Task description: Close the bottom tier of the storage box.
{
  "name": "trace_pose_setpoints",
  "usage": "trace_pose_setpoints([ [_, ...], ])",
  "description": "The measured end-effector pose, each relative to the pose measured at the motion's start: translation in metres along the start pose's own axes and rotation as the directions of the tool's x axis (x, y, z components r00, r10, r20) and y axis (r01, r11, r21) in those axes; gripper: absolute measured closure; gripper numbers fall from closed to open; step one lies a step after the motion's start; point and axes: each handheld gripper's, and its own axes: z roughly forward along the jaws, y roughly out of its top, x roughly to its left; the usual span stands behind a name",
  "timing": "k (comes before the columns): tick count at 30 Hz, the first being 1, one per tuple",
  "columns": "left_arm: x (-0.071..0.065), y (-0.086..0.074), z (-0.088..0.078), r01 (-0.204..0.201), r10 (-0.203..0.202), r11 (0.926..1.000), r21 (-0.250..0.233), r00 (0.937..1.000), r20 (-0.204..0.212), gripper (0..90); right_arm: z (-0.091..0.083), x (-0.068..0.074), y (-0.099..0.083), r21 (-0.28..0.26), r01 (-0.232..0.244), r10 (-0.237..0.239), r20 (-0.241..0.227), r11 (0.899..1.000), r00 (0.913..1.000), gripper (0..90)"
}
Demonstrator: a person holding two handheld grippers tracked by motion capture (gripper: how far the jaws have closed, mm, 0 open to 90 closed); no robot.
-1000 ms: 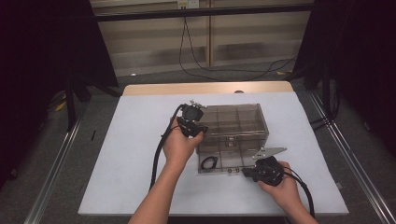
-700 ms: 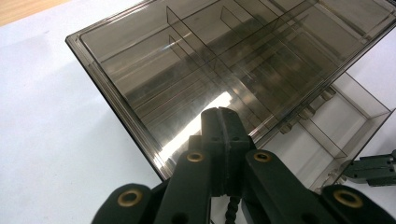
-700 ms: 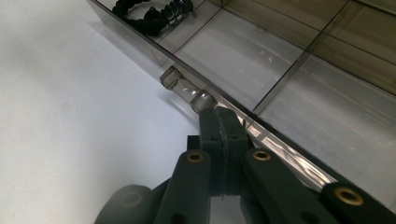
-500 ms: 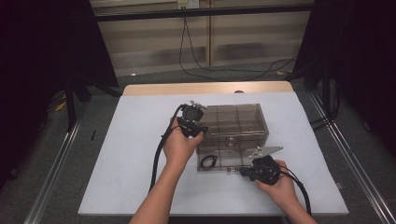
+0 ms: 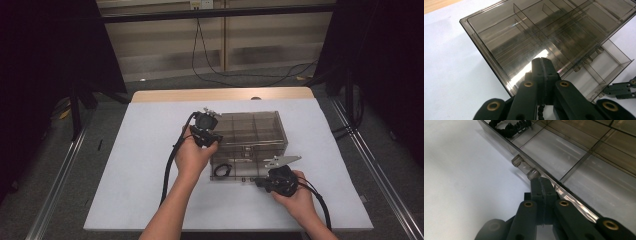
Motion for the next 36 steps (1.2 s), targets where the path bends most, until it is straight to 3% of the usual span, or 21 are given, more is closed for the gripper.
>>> trace_pose_setpoints([
  [36, 0.0001, 0.0002, -0.0001, 0.008, -0.008, 1.0, 0.003, 1.0, -0.001, 90.0, 0.0029, -0.0036, 0.0051, -0.004, -0.005, 0.005, 0.026, 1.0, 0.9996, 90.0],
])
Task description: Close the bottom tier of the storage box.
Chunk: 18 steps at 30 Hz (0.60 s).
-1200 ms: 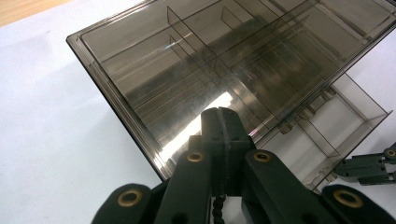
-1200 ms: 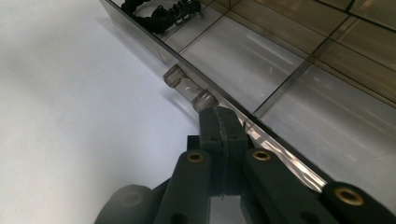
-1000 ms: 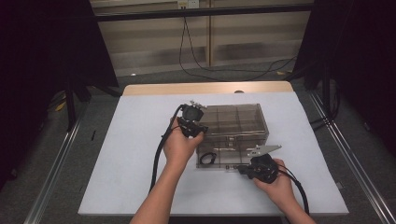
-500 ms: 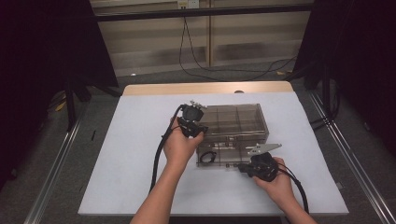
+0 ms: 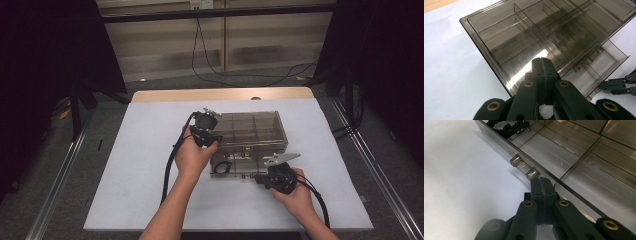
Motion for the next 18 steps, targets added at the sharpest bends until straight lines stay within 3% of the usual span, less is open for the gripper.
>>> trace_pose_setpoints([
  [18, 0.0007, -0.0001, 0.0003, 0.0, 0.0, 1.0, -0.003, 1.0, 0.004, 90.0, 0.0, 0.0006, 0.0047, -0.004, -0.001, 0.001, 0.01, 1.0, 0.9999, 90.0],
])
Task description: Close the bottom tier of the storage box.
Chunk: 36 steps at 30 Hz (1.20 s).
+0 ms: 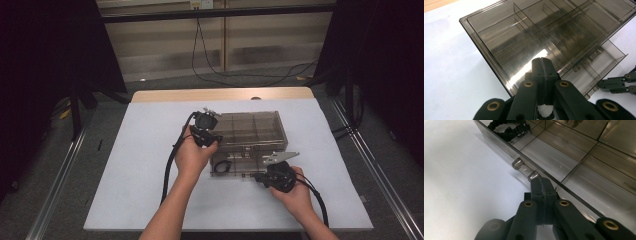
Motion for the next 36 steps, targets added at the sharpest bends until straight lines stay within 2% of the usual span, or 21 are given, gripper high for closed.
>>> trace_pose_setpoints([
  [16, -0.002, 0.0006, 0.0003, -0.006, 0.006, 1.0, 0.003, 1.0, -0.007, 90.0, 0.0023, -0.003, 0.0042, 0.007, -0.002, 0.002, 0.01, 1.0, 0.9999, 90.0],
  [20, -0.0038, 0.0012, 0.0022, -0.005, 0.005, 1.0, 0.0, 0.9998, 0.017, 90.0, 0.0028, -0.0034, 0.0049, 0.007, -0.004, 0.004, 0.019, 1.0, 0.9998, 90.0],
  [24, -0.0089, 0.0039, 0.0028, -0.023, 0.023, 0.9996, 0.015, 0.9996, -0.015, 90.0, 0.0033, -0.0037, 0.0049, 0.002, -0.001, 0.001, 0.02, 1.0, 0.9998, 90.0],
  [29, -0.0048, 0.0032, 0.0028, -0.003, 0.003, 0.9999, 0.012, 0.9999, 0.012, 90.0, 0.0035, -0.0038, 0.0048, 0.0, 0.001, -0.001, 0.017, 1.0, 0.9999, 90.0],
  [36, -0.0052, 0.0025, 0.0026, 0.001, -0.001, 1.0, 0.009, 1.0, 0.007, 90.0, 0.0048, -0.0051, 0.0067, 0.003, 0.007, -0.007, 0.024, 1.0, 0.9997, 90.0],
])
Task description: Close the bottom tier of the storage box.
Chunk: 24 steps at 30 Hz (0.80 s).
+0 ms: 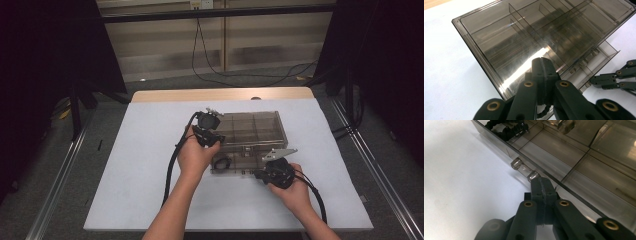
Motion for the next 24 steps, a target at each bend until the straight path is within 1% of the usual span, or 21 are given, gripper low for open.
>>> trace_pose_setpoints([
  [2, 0.0003, -0.0007, 0.0002, 0.006, -0.005, 1.0, -0.008, 1.0, 0.006, 90.0, 0.0003, -0.0002, 0.0003, -0.001, 0.0, 0.0, 0.002, 1.0, 1.0, 90.0],
  [6, 0.0008, -0.0012, -0.0001, 0.01, -0.01, 0.9999, -0.008, 0.9999, 0.003, 90.0, 0.0005, 0.0, 0.0005, -0.001, 0.0, 0.0, 0.004, 1.0, 1.0, 90.0],
  [10, 0.0, -0.0012, -0.0002, 0.004, -0.004, 1.0, -0.007, 1.0, -0.002, 90.0, 0.0003, -0.0003, 0.0006, 0.001, 0.003, -0.003, 0.006, 1.0, 1.0, 90.0],
  [11, 0.0002, -0.0014, 0.0002, 0.011, -0.011, 0.9999, -0.012, 0.9999, 0.002, 90.0, 0.0003, -0.0003, 0.0007, 0.002, 0.003, -0.003, 0.008, 1.0, 1.0, 90.0],
  [12, 0.0003, -0.0012, -0.0001, 0.013, -0.013, 0.9999, -0.008, 0.9999, 0.002, 90.0, 0.0006, -0.0006, 0.0008, 0.0, 0.004, -0.004, 0.003, 1.0, 1.0, 90.0],
  [15, 0.0007, -0.001, 0.0002, 0.015, -0.015, 0.9998, -0.009, 0.9999, 0.005, 90.0, 0.0004, -0.0005, 0.0011, 0.005, 0.009, -0.009, 0.009, 1.0, 0.9999, 90.0],
  [19, -0.0001, -0.0012, -0.0002, 0.009, -0.009, 0.9999, -0.006, 1.0, -0.003, 90.0, 0.0007, -0.0006, 0.0012, 0.001, 0.006, -0.006, 0.006, 1.0, 1.0, 90.0],
  [24, 0.0004, -0.0011, -0.0001, 0.017, -0.017, 0.9998, -0.007, 0.9999, 0.0, 90.0, 0.0014, -0.0015, 0.0017, -0.004, 0.0, 0.0, 0.009, 1.0, 1.0, 90.0],
])
